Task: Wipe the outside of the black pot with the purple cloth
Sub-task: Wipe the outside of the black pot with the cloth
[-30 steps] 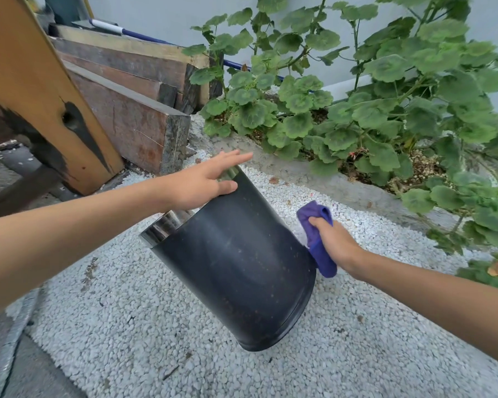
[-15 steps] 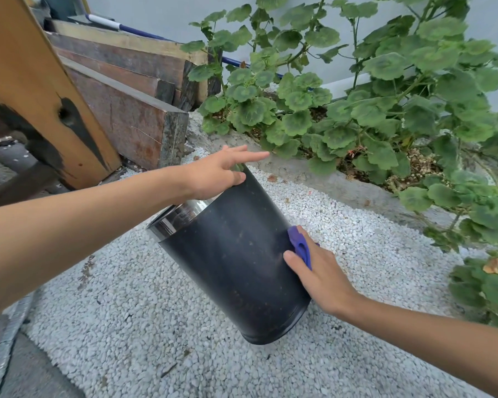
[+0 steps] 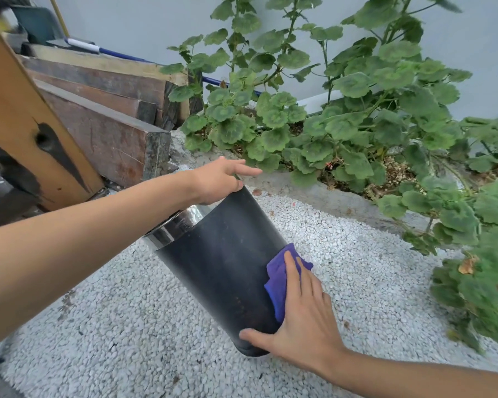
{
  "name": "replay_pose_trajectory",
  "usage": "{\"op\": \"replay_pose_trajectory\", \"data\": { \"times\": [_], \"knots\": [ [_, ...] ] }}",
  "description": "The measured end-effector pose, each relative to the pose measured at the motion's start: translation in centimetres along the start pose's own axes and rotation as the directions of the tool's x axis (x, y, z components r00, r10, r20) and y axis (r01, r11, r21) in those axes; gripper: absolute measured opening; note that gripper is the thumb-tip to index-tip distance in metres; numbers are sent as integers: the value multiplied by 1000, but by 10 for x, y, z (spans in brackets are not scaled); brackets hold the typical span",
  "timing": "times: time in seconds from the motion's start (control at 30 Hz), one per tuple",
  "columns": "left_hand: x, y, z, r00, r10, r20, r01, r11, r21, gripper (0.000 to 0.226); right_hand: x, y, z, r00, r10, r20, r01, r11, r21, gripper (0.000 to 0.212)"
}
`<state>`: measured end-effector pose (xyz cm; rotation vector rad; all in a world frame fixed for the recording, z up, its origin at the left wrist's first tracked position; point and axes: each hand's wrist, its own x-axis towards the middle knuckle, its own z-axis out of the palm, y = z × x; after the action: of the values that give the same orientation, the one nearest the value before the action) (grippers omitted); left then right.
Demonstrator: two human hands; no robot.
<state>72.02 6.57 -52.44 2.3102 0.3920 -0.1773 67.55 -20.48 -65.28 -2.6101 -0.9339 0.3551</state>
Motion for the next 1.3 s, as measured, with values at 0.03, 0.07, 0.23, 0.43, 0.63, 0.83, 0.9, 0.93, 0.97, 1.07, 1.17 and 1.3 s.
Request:
{"op": "replay_pose_trajectory", "data": {
  "times": [0.03, 0.07, 0.23, 0.43, 0.63, 0.83, 0.9, 0.93, 0.97, 1.07, 1.17, 1.3],
  "knots": [
    [3, -1, -1, 1000, -11, -18, 10, 999, -34, 48, 3, 2, -3, 1000, -4, -2, 4, 1000, 4, 154],
    [4, -2, -2, 999, -11, -43, 8, 998, -55, 43, 6, 4, -5, 1000, -5, 2, 5, 1000, 13, 154],
    [15, 3, -11, 981, -36, -193, 27, 998, -49, 29, 27, 13, -23, 1000, 2, 14, -3, 995, 95, 157],
    [9, 8, -28, 999, 31, -20, -32, 999, -17, 23, 49, 19, -39, 999, -18, 33, 13, 991, 133, 158],
    [-27, -18, -42, 930, 361, 73, -364, 930, 43, 26, 70, 21, -57, 998, -51, 43, 43, 984, 175, 145],
    [-44, -30, -35, 822, 566, 65, -548, 754, 362, 31, 86, 31, -66, 989, -130, 69, 110, 965, 239, 127],
    [-40, -24, -32, 787, 607, 112, -583, 673, 455, 41, 89, 41, -70, 987, -142, 79, 115, 953, 279, 123],
    [-37, -20, -30, 773, 619, 138, -592, 625, 510, 49, 91, 47, -72, 986, -148, 81, 114, 939, 326, 118],
    [-32, -15, -27, 769, 620, 156, -585, 583, 564, 58, 93, 54, -74, 985, -148, 85, 104, 916, 387, 114],
    [-15, 0, -22, 811, 567, 140, -502, 553, 665, 77, 103, 67, -79, 978, -150, 143, 41, 815, 577, 93],
    [9, 11, -25, 850, 517, 102, -452, 616, 645, 88, 115, 72, -86, 971, -160, 177, 11, 771, 636, 74],
    [29, 9, -28, 882, 469, 47, -391, 672, 629, 95, 122, 68, -98, 960, -186, 208, 15, 779, 627, 73]
  ]
}}
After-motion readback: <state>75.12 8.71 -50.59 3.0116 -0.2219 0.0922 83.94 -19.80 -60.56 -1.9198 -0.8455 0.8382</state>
